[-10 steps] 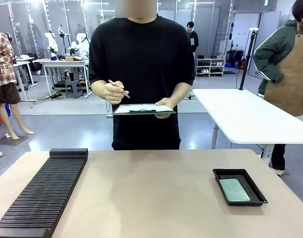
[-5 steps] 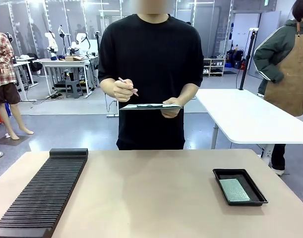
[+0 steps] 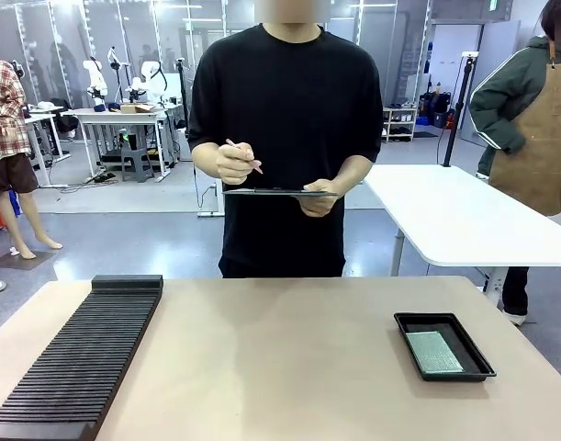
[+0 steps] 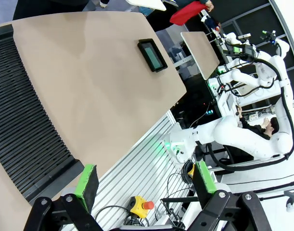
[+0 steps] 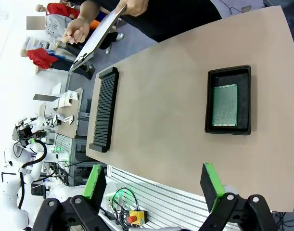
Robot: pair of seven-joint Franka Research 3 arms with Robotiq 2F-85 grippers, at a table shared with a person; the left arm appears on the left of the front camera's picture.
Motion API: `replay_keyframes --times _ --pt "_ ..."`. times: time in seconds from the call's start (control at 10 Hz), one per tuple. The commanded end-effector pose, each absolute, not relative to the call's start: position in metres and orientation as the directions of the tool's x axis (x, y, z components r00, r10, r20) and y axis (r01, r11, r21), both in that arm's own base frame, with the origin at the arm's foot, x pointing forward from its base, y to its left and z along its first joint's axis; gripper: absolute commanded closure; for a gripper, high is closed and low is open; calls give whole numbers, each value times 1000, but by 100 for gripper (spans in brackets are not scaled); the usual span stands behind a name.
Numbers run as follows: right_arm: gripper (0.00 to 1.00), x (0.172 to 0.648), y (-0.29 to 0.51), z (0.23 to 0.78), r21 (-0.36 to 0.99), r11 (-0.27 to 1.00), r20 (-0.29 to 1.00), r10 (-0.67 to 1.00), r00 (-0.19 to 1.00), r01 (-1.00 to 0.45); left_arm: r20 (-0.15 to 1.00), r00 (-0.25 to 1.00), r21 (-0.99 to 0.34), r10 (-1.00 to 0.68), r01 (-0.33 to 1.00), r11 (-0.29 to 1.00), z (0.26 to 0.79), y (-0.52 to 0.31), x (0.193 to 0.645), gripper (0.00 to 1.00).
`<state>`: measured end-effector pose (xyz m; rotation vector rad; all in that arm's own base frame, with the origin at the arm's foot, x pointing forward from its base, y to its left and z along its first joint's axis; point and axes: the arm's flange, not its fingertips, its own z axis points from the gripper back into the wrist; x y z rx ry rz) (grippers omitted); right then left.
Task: Inspect the PCB.
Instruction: Place the Blank PCB in the ESD tray.
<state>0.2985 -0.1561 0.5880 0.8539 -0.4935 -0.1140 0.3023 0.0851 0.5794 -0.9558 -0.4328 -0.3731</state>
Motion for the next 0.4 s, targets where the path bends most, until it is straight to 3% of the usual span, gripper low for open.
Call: replay_keyframes --times 0.0,0.3 --pt "0 298 -156 589 743 662 374 -286 882 -100 501 857 -699 -119 482 527 582 84 301 0" --pt "0 298 -156 589 743 662 374 -286 882 -100 501 857 -699 -119 482 527 582 84 301 0"
